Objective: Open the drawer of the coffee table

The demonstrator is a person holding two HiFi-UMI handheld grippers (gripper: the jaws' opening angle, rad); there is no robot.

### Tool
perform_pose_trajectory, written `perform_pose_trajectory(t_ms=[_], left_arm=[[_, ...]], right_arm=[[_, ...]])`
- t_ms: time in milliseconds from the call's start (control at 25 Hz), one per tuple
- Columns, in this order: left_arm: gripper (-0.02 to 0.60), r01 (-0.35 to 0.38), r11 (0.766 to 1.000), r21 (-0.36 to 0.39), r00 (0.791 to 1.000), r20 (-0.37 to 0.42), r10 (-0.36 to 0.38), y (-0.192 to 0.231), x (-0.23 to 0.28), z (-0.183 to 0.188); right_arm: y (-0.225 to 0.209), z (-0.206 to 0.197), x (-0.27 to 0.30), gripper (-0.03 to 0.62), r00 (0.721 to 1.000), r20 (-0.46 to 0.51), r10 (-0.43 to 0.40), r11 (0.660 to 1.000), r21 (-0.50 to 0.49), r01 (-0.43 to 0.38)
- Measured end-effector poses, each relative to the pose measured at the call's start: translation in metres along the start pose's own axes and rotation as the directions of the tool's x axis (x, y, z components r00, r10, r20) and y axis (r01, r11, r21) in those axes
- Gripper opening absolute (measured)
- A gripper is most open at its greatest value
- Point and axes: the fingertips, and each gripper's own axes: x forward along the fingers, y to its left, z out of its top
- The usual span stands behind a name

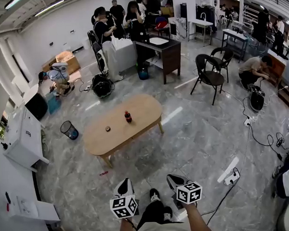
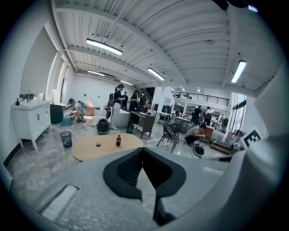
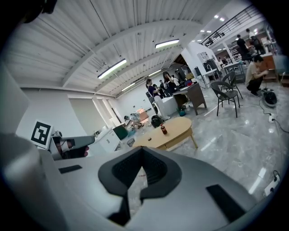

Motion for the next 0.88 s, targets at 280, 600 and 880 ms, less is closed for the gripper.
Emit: perform_pose_trajectory(t_ms=[280, 600, 880], left_arm=[[0.011, 0.075, 0.991, -0.114, 0.997, 0.037, -0.072, -0.018, 0.032, -0.009], [0.009, 0.002, 0.992, -0.126, 1.0, 0.001, -0.002, -0.046, 0.126, 0.015], [0.009, 0.075, 0.989, -0.127, 0.997, 0.009, -0.074, -0.088, 0.213, 0.058]], right_arm=[[-0.014, 0.019, 0.004, 0.015, 0.998, 0.037, 0.059, 0.998, 0.025, -0.06], [-0.077, 0.077, -0.011, 0.015, 0.999, 0.053, -0.006, 0.999, 0.043, 0.004], [-0.149, 0.114, -0.002, 0.015, 0.995, 0.049, -0.086, 0.994, 0.073, 0.082]])
